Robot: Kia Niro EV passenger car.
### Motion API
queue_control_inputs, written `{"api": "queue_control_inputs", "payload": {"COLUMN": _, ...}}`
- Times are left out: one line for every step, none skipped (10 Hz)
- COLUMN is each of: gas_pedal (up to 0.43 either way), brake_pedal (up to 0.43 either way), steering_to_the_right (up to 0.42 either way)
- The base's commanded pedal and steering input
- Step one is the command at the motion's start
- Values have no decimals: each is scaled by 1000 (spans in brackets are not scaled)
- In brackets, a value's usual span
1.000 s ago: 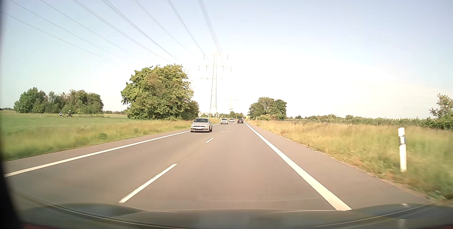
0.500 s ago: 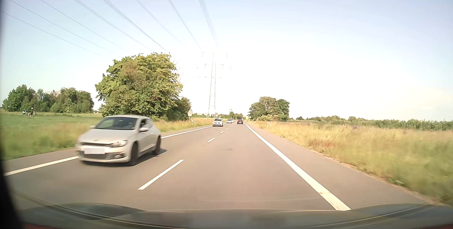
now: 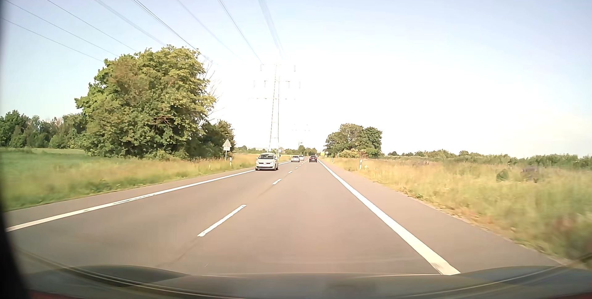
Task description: Follow the waypoints while adhering to traffic rules and regulations
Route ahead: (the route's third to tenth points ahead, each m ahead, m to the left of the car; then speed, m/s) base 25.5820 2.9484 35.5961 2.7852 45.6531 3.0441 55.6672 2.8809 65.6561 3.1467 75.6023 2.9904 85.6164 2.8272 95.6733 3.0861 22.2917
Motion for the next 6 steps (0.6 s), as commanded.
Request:
{"api": "queue_control_inputs", "payload": {"gas_pedal": 98, "brake_pedal": 30, "steering_to_the_right": 0}}
{"api": "queue_control_inputs", "payload": {"gas_pedal": 98, "brake_pedal": 30, "steering_to_the_right": 0}}
{"api": "queue_control_inputs", "payload": {"gas_pedal": 98, "brake_pedal": 30, "steering_to_the_right": 1}}
{"api": "queue_control_inputs", "payload": {"gas_pedal": 98, "brake_pedal": 30, "steering_to_the_right": 0}}
{"api": "queue_control_inputs", "payload": {"gas_pedal": 98, "brake_pedal": 30, "steering_to_the_right": 0}}
{"api": "queue_control_inputs", "payload": {"gas_pedal": 98, "brake_pedal": 30, "steering_to_the_right": 0}}
